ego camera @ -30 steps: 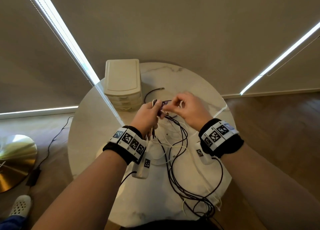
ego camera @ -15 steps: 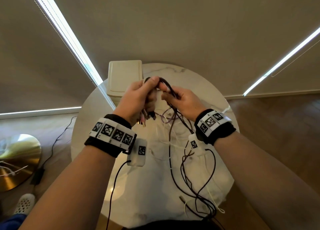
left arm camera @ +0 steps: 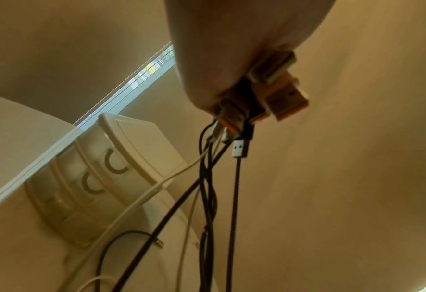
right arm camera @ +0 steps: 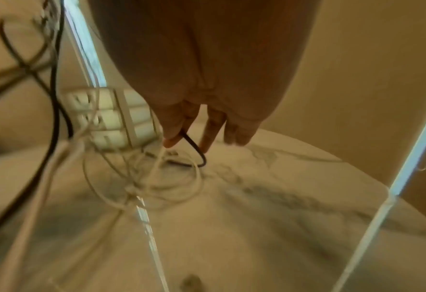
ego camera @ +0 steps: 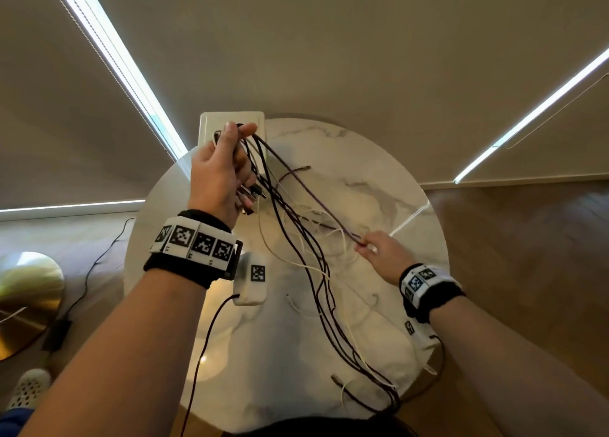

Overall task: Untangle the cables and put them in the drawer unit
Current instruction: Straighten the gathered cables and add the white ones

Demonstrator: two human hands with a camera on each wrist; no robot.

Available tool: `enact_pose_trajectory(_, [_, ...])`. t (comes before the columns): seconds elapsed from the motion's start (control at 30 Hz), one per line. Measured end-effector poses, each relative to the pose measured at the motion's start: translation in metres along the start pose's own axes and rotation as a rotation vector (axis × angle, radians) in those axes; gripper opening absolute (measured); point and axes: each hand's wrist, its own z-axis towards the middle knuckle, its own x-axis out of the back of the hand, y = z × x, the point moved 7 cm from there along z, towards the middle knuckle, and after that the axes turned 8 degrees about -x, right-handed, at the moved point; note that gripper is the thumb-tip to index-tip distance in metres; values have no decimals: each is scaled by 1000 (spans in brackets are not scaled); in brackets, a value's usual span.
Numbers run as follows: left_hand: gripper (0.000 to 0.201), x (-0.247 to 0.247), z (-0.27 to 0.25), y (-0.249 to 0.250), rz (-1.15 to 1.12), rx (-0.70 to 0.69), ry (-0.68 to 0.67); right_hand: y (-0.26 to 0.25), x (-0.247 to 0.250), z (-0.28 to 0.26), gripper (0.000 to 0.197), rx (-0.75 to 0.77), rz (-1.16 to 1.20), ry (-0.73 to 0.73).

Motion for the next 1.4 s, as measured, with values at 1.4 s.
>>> enact_pose_trajectory(1.4, [36,29,-7,-43,376,89,-87,-68,38,-95,43,-142,163,60])
